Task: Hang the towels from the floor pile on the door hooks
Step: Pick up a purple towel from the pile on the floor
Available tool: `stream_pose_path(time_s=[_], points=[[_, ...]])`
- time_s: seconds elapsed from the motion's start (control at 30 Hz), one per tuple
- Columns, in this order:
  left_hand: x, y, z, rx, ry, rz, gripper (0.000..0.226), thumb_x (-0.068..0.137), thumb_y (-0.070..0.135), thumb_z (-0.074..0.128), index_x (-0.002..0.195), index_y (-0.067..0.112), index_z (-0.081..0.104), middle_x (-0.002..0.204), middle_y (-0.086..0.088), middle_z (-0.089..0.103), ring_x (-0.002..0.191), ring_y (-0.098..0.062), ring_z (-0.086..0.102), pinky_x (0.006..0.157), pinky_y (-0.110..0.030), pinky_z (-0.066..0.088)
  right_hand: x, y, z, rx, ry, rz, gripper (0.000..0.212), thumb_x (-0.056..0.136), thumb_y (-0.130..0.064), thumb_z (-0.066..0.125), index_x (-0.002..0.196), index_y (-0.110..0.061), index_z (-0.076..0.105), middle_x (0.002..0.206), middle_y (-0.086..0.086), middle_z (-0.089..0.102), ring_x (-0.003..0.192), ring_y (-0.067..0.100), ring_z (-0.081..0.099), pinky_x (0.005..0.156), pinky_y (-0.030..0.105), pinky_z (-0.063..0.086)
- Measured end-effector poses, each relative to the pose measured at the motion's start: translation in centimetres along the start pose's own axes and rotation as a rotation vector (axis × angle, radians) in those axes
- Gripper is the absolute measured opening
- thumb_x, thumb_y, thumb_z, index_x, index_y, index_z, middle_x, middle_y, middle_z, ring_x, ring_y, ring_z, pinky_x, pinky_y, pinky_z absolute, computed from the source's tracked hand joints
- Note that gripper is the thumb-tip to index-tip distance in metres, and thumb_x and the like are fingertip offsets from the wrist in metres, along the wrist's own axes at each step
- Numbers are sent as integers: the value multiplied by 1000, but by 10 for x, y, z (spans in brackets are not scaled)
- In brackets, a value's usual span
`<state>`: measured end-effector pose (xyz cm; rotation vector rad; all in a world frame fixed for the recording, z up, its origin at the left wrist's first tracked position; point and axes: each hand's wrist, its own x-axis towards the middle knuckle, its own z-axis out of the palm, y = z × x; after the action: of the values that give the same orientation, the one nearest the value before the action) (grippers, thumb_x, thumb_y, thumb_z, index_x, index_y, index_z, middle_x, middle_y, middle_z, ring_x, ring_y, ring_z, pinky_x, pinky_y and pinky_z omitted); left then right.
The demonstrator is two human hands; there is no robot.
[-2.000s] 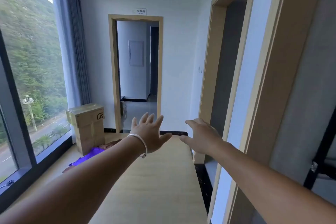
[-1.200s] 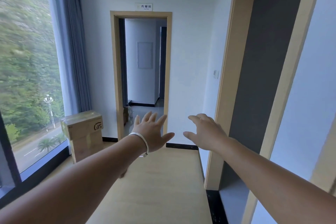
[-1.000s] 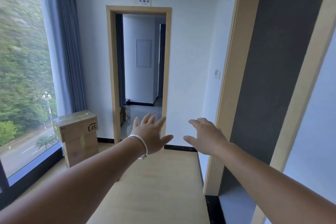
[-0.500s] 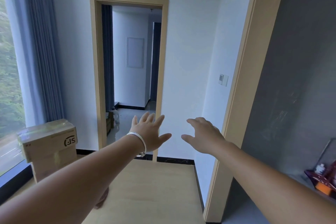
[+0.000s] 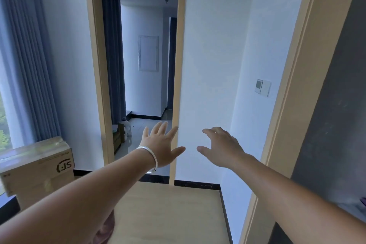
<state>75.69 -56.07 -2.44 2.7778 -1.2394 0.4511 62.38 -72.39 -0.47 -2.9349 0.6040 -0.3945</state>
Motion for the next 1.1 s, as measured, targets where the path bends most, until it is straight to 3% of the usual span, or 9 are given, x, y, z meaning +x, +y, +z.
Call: stream_pose_path(time_s=[0.6,0.87,1.1], points=[[291,-7,83,4,-3,-115,74,90,68,29,150,32,5,160,-5,3,147,-23,-5,116,-55,1,297,127,40,16,-2,-101,65,92,-55,47,147,-26,26,153,1,25,139,21,26,111,43,28],[398,-49,144,-6,38,-183,74,90,68,26,151,31,5,160,-5,2,147,-24,-8,116,-55,3,414,143,83,-2,-31,-117,65,93,-54,46,148,-27,25,154,1,24,140,20,26,111,43,27],[502,-115,194,-45,58,-269,74,90,69,24,151,31,3,160,-5,-2,147,-23,-10,116,-55,1,552,115,118,-24,-41,-216,66,93,-53,46,149,-25,24,156,1,21,141,21,23,113,42,24]])
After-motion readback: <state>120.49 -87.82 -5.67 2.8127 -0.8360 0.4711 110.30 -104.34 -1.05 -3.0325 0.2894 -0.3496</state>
